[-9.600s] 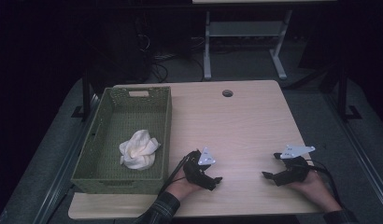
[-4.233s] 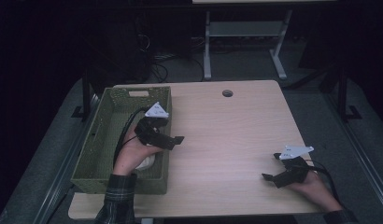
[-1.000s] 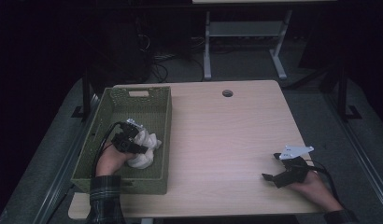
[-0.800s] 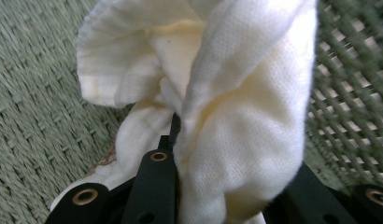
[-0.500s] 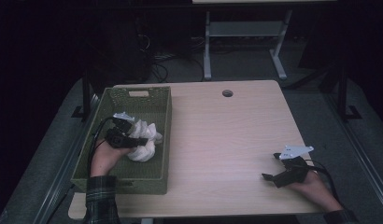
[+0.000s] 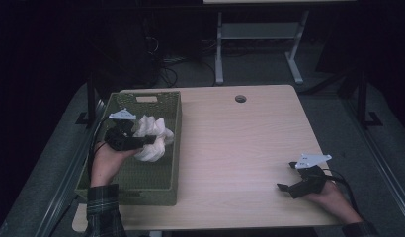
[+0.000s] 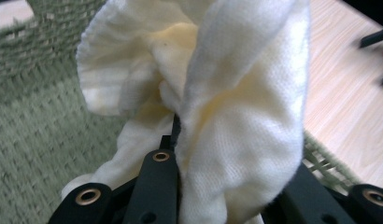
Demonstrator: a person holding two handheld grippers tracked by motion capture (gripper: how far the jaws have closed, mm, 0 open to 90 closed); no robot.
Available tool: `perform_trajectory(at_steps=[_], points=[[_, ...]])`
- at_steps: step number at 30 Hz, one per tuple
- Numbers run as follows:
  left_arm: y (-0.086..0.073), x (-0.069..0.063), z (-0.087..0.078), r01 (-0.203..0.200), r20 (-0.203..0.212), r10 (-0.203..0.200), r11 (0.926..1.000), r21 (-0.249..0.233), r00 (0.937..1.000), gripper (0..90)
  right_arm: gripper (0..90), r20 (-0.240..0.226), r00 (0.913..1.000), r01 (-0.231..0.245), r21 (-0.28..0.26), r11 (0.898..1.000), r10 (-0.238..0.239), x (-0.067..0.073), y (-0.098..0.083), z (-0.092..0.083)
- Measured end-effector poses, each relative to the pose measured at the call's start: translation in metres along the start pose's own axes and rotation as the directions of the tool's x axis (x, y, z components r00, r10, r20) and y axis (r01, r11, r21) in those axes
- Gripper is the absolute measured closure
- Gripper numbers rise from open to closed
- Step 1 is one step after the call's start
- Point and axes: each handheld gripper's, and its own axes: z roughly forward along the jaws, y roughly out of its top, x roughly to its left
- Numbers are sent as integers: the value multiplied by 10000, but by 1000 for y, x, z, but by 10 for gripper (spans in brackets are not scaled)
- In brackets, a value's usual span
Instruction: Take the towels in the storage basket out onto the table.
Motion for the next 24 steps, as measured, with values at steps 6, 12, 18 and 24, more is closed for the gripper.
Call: perform_trajectory(at_steps=[6, 12, 18, 24], points=[[9, -7, -8, -57, 262, 72, 9983, -574, 9996, 735, 23, -1, 10000, -1, -2, 10000, 1, 0, 0, 0], [17, -14, -12, -101, 687, 168, 9953, -964, 9975, 738, 23, 3, 10000, -8, -5, 10000, 8, 0, 0, 0], [26, -25, -11, -392, 1160, 532, 9920, -1200, 9918, 738, 23, 3, 10000, -12, -2, 10000, 12, 0, 0, 0], [38, -40, -8, -705, 1605, 939, 9868, -1457, 9826, 739, 23, 2, 10000, -11, -2, 10000, 11, 0, 0, 0]])
